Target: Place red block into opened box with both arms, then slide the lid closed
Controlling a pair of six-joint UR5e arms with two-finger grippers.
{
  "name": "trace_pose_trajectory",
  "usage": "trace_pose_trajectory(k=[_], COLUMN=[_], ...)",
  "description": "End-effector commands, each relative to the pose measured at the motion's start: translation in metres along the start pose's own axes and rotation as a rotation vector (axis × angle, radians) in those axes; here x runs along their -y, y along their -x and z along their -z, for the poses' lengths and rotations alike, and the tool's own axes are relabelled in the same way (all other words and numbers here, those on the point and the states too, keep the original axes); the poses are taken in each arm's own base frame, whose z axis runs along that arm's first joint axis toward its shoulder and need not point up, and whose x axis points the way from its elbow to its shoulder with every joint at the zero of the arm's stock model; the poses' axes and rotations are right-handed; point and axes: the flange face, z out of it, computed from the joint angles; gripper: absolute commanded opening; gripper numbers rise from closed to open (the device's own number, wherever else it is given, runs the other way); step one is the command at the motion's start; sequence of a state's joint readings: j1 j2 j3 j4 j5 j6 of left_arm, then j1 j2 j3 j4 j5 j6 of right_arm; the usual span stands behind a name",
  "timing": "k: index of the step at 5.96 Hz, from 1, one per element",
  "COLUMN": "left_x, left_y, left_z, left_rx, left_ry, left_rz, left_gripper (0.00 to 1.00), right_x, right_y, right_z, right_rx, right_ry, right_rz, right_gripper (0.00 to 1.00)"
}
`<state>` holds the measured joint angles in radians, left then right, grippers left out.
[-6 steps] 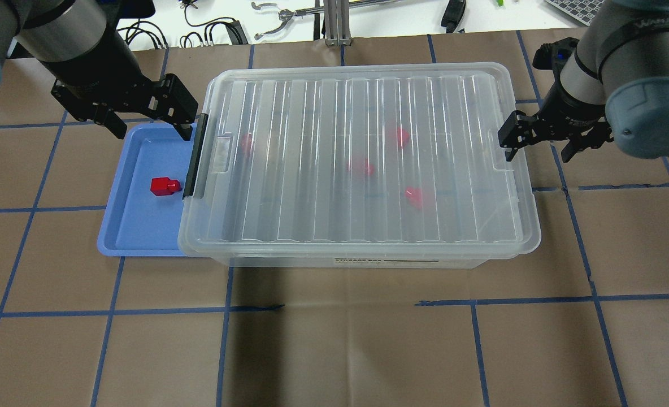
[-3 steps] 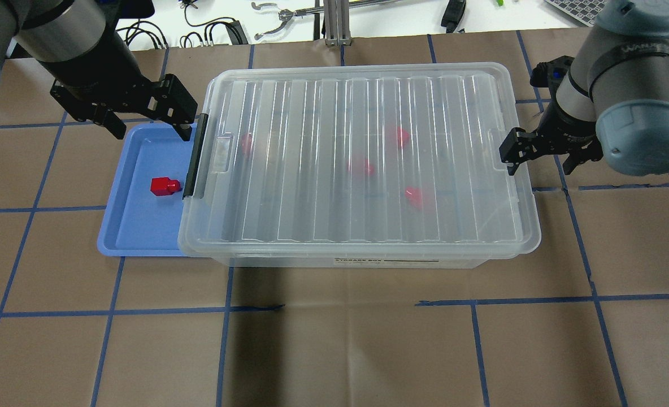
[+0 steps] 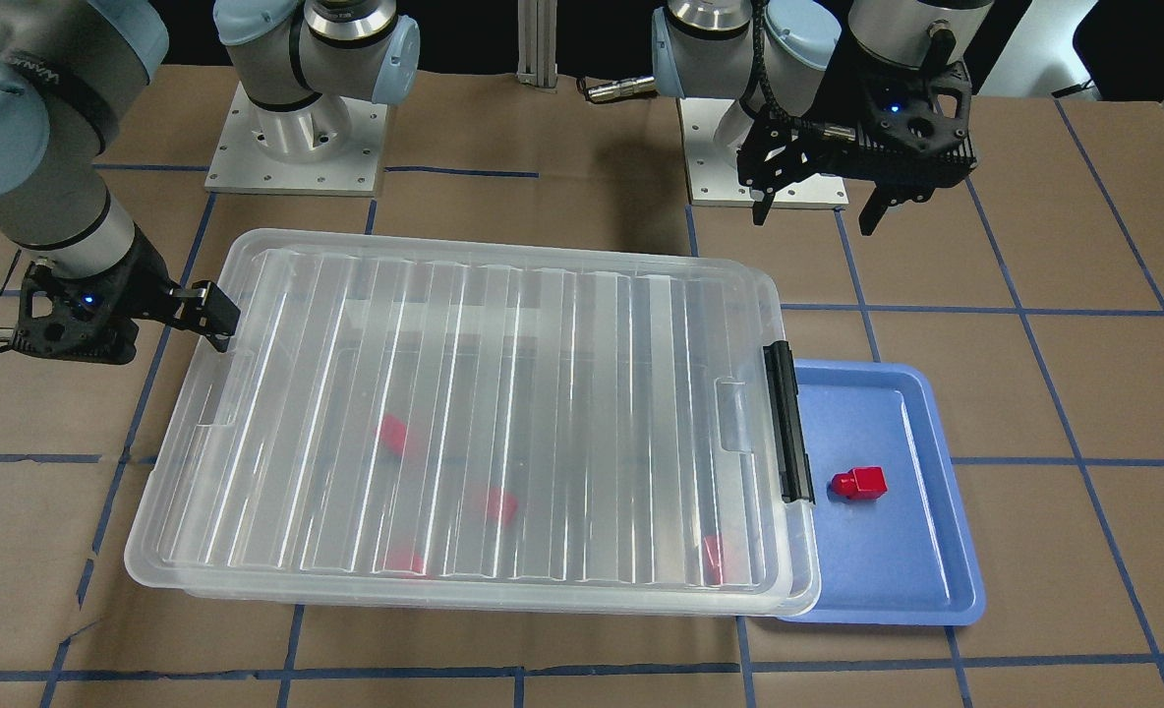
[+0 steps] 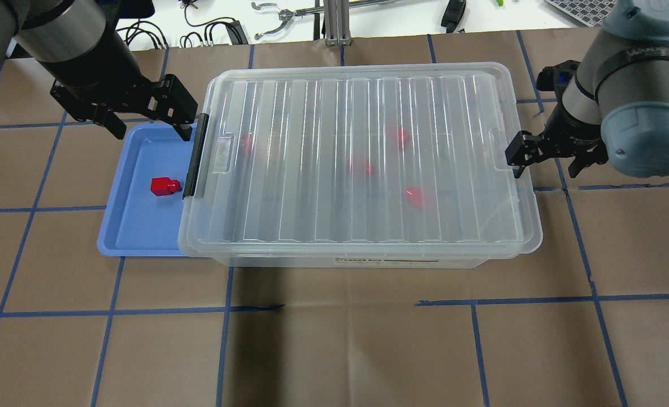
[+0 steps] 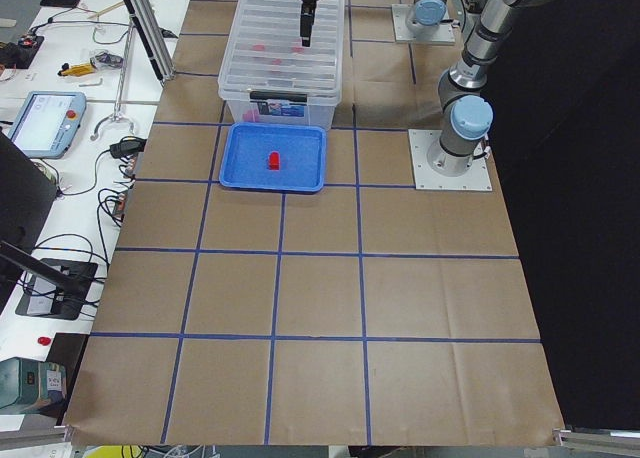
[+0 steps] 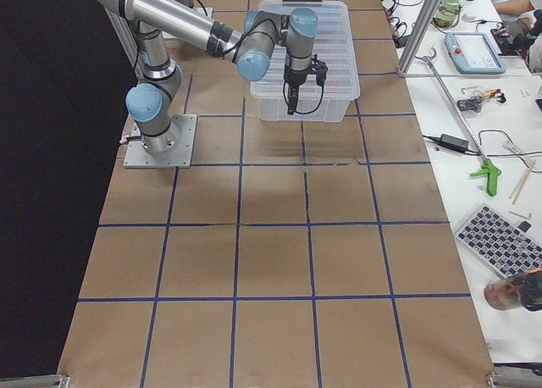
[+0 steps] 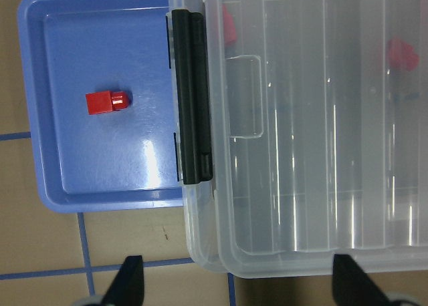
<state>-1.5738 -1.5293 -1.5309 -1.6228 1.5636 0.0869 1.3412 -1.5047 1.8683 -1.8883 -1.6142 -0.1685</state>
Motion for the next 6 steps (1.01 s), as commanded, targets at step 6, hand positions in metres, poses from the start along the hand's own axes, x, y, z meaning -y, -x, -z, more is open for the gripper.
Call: trace_pose_trajectory(k=[6], left_x=[-0.004], left_y=[-0.010], left_z=[-0.033], left_rx=[-0.030], left_ry=[0.063], left_rz=[-0.541], left_gripper=[0.98], right_x=[0.000], right_y=[-0.094], right_z=[-0.002], right_rx=[0.007], right_ry=[0.003], right_rz=[0.064], right_gripper=[1.00])
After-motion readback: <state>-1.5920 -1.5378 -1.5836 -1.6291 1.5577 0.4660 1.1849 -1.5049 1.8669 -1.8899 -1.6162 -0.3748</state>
